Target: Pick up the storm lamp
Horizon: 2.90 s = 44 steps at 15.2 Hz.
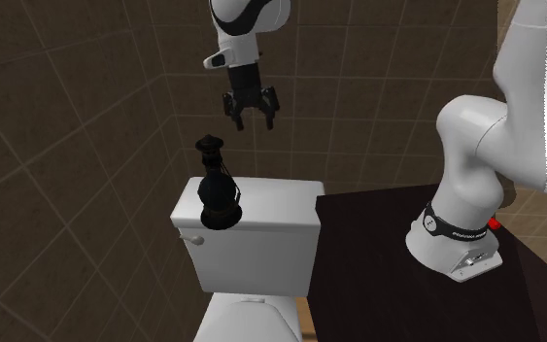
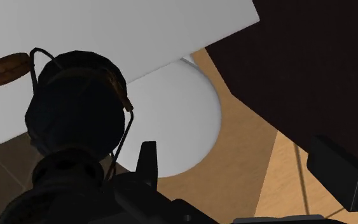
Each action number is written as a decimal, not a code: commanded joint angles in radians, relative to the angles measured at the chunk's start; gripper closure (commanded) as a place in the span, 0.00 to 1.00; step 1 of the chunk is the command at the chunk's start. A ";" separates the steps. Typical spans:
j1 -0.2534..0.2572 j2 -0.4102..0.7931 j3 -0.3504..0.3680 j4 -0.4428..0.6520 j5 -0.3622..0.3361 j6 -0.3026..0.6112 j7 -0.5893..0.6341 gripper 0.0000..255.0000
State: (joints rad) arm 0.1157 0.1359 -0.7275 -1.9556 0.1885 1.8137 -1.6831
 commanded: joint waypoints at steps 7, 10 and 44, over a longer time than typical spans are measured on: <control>-0.184 0.404 0.100 0.389 0.227 -0.103 -0.346 0.00; -0.249 0.522 0.148 0.546 0.267 -0.152 -0.409 0.00; -0.255 0.492 0.139 0.602 0.250 -0.230 -0.389 1.00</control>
State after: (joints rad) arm -0.1381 0.6317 -0.5873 -1.3654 0.4396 1.5960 -2.0763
